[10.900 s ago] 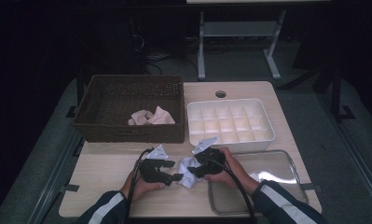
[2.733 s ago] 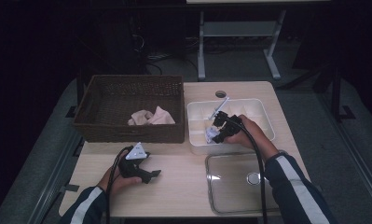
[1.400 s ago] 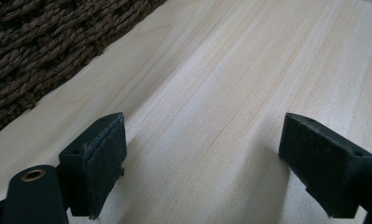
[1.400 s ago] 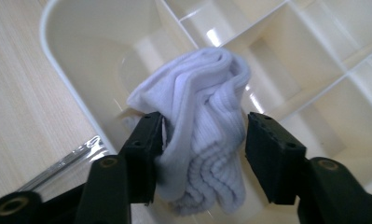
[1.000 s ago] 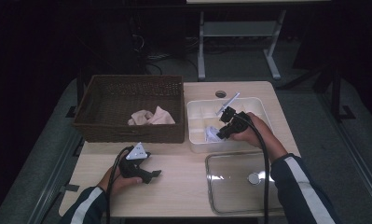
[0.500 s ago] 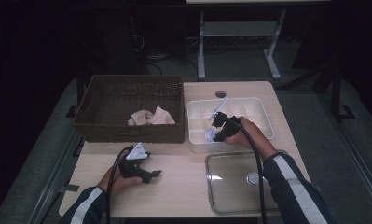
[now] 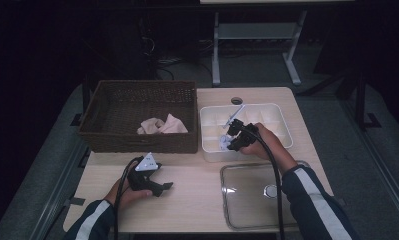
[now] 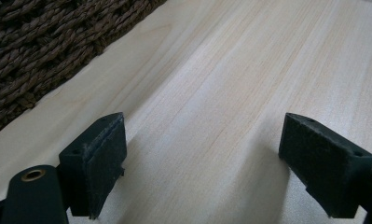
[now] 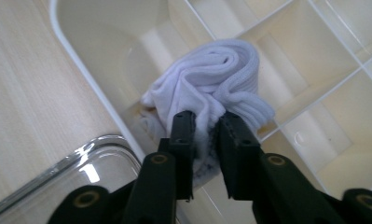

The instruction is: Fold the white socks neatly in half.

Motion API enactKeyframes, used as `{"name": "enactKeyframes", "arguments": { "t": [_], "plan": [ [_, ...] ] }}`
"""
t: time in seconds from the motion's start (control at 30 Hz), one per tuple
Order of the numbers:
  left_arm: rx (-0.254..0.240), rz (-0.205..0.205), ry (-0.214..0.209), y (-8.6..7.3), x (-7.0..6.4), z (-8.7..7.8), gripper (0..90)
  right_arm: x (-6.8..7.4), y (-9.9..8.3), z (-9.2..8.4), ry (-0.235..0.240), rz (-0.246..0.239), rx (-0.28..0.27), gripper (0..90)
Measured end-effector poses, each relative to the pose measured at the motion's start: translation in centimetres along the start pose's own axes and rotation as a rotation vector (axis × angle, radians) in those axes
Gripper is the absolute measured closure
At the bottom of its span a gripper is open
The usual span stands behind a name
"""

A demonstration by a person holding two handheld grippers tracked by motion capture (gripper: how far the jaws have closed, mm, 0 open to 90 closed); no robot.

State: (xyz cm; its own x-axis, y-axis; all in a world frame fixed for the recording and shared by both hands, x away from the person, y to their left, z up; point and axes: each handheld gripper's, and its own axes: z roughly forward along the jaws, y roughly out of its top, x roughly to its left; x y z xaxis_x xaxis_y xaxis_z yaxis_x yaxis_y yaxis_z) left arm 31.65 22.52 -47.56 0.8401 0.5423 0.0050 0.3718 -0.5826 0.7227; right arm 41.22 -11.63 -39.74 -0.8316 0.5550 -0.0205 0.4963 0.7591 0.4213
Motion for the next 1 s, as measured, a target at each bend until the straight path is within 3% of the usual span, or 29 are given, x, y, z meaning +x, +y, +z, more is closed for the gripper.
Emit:
{"name": "enactKeyframes", "arguments": {
  "t": [0.47, 0.57, 0.8, 1.0],
  "plan": [
    [-0.003, 0.000, -0.005, 0.0, 0.0, 0.0, 14.0, 1.1, -0.2, -3.5, -0.028, -0.031, -0.180, 56.7],
    [0.001, 0.005, -0.005, 0.0, 0.1, 0.0, 14.1, 1.6, -0.2, -4.1, -0.014, -0.044, -0.227, 54.0],
    [0.000, 0.002, -0.006, 0.0, 0.0, 0.0, 14.1, 4.1, 0.1, -4.2, 0.042, -0.158, -0.282, 48.6],
    [-0.005, -0.004, -0.006, 0.0, -0.1, 0.0, 14.1, 6.8, 0.4, -3.6, 0.100, -0.220, -0.293, 43.3]
  ]
}}
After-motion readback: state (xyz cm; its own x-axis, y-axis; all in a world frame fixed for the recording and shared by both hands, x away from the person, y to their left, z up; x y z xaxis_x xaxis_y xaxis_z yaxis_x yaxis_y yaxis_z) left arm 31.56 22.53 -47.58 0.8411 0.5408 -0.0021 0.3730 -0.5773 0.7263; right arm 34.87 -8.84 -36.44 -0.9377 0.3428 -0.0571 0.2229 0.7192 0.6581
